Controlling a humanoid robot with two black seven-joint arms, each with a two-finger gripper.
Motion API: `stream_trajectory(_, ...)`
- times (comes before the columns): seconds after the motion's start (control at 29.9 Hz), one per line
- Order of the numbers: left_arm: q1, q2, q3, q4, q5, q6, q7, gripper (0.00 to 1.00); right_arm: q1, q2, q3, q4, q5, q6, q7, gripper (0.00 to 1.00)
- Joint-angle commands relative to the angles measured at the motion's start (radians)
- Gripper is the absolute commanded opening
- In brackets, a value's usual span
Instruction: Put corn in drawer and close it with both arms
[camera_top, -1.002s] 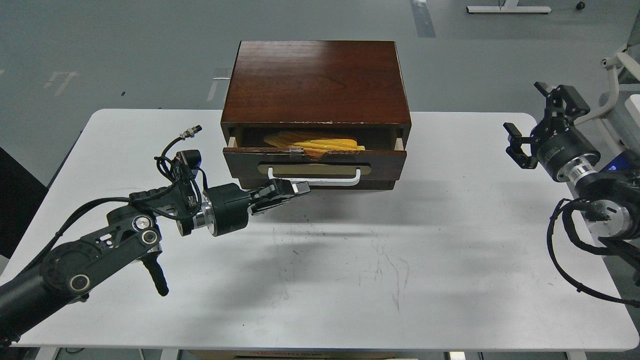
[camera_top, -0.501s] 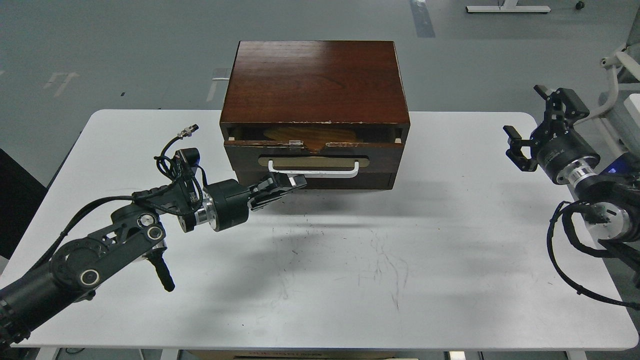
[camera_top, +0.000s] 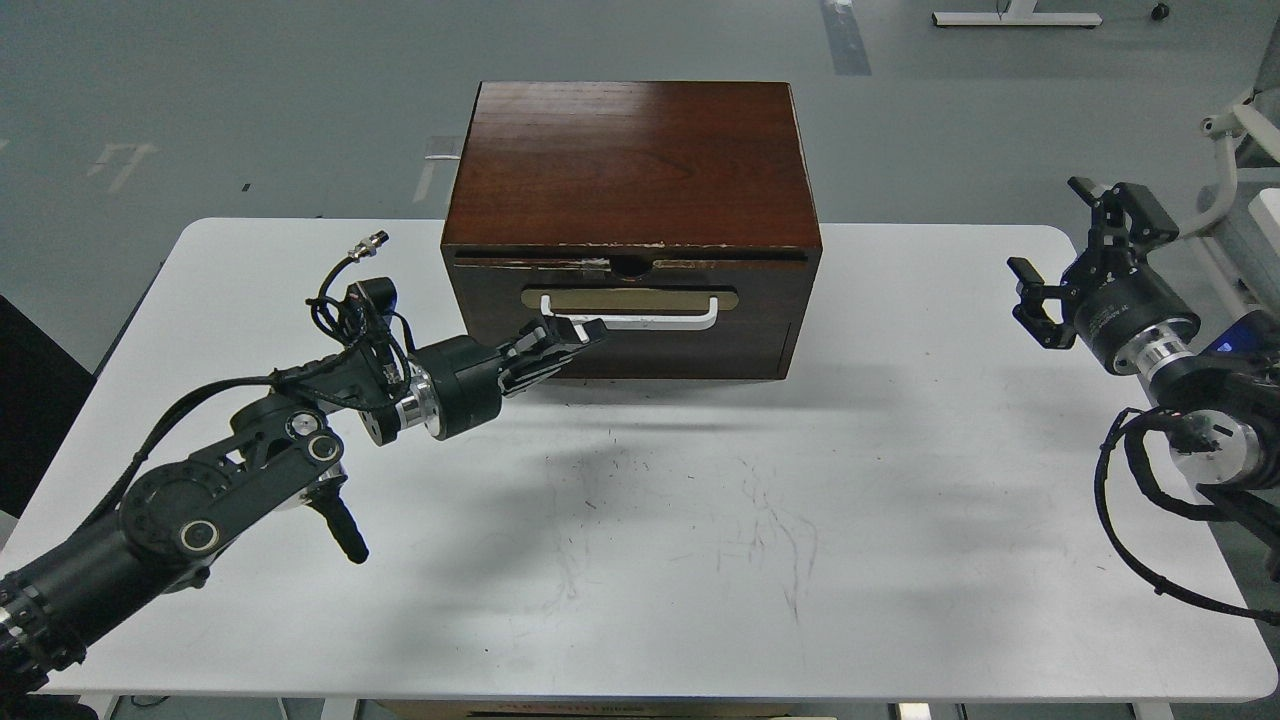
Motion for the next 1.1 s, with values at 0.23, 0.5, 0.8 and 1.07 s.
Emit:
stream_trajectory(0.23,-0.001,-0.002,0.000,0.031,-0.003,0.021,0.001,0.00,-0.002,0.000,0.000,0.000,0.000,0.000,0.000,1.00)
stream_trajectory(0.5,-0.007,-0.002,0.001,0.050,-0.003,0.024,-0.001,0.00,-0.002,0.000,0.000,0.000,0.000,0.000,0.000,1.00)
stream_trajectory(0.8,-0.007,0.084,0.000,-0.035,-0.121,-0.181,-0.012,0.00,0.000,-0.002,0.001,0.001,0.000,0.000,0.000,1.00)
stream_trajectory(1.07,-0.007,0.171,-0.158,-0.121,-0.401,-0.181,-0.035,0.97,-0.001,-0.017,0.012,0.006,0.000,0.002,0.000,1.00)
